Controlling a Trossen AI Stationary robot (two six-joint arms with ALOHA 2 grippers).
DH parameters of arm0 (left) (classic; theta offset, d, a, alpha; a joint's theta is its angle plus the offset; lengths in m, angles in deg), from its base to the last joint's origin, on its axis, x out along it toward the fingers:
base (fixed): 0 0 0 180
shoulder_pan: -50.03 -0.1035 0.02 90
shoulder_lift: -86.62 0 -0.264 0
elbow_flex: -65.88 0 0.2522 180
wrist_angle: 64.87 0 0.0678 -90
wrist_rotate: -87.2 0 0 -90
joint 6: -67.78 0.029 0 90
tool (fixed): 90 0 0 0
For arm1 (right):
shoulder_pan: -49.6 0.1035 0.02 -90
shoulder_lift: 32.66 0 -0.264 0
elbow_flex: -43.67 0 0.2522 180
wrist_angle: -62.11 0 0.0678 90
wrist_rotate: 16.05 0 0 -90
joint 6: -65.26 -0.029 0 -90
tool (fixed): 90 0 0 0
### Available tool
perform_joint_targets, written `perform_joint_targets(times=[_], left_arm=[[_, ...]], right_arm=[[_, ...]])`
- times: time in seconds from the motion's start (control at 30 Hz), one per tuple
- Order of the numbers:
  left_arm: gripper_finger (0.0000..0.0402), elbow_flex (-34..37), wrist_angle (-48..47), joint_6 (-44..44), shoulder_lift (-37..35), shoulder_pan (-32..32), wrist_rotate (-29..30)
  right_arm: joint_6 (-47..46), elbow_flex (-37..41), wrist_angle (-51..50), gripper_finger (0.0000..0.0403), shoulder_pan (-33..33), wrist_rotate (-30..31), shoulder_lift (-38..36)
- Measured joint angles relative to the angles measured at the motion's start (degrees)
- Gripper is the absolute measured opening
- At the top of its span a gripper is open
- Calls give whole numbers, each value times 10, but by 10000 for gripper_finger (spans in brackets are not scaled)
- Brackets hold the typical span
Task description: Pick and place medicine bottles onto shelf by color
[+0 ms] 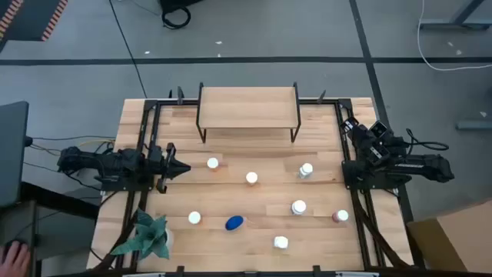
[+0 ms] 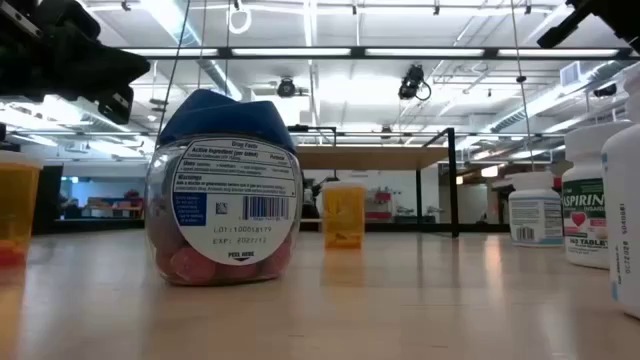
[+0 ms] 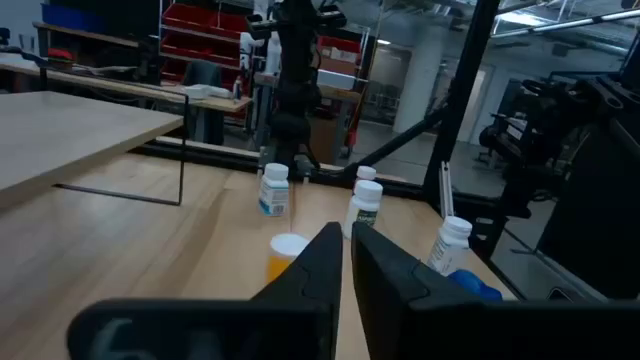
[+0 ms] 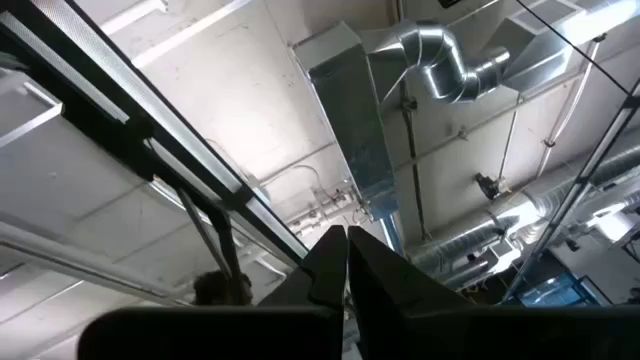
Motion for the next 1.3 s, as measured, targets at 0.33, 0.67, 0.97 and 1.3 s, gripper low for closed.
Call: perform_joint_targets(times=[0.33, 0.67, 0.97, 1.3], left_arm=[[36, 0, 0, 0, 0, 0, 0], [34, 0, 0, 0, 0, 0, 0], [39, 0, 0, 0, 0, 0, 0], [31, 0, 0, 0, 0, 0, 0]], right_arm=[[0, 0, 0, 22, 0, 0, 0], [0, 0, 0, 22, 0, 0, 0], [0, 0, 0, 22, 0, 0, 0], [0, 0, 0, 22, 0, 0, 0]])
